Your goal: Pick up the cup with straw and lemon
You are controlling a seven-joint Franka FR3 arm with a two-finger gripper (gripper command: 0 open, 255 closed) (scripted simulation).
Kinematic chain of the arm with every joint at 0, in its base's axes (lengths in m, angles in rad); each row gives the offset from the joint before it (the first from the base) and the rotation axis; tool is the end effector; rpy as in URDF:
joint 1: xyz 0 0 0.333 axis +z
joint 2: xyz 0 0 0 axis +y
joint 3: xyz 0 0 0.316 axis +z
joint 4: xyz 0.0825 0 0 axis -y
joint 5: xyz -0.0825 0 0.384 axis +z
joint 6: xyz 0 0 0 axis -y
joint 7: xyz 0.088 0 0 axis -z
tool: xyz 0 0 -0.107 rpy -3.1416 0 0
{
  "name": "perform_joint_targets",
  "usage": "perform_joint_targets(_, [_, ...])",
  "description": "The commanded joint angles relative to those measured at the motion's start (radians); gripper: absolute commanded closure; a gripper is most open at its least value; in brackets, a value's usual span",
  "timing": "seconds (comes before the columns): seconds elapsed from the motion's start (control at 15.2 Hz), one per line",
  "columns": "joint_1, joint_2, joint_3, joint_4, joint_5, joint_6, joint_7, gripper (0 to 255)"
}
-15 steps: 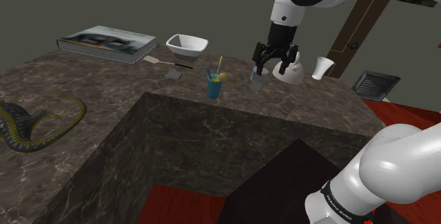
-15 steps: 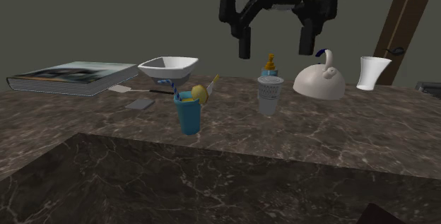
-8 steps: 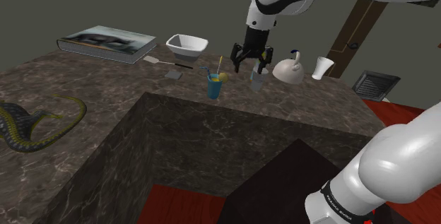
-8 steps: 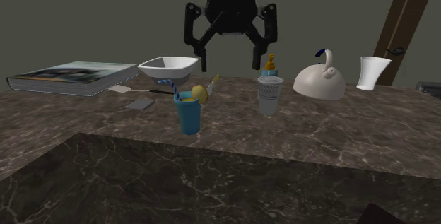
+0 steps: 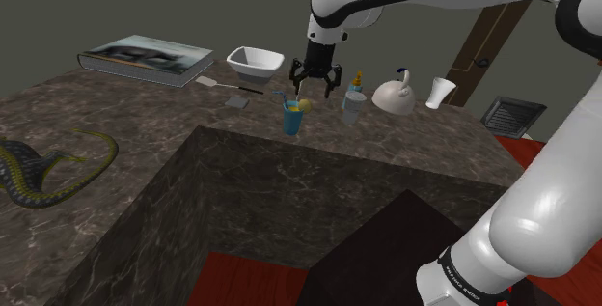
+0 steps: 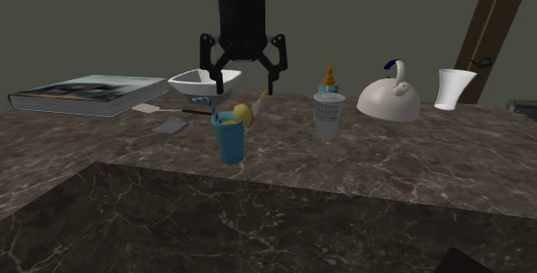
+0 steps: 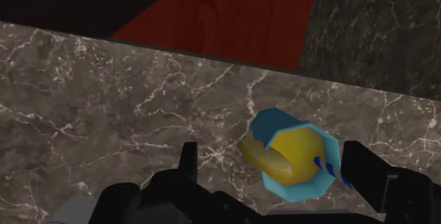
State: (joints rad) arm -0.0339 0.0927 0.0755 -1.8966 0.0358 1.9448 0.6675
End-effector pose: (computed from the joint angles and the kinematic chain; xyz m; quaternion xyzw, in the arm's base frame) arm 0.5784 0.0255 0.4487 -0.9488 0.3144 0.0277 0.0111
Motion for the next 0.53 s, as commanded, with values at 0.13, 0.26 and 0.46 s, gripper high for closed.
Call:
perform_joint_targets(0.13, [0.005, 0.153, -0.005, 0.159, -0.012, 0.008, 0.076, 0])
perform_joint_targets(0.26, [0.008, 0.230, -0.011, 0.247, -0.016, 0.004, 0.107, 0])
perform_joint_targets(0.46, [0.008, 0.241, -0.012, 0.221, -0.016, 0.040, 0.106, 0])
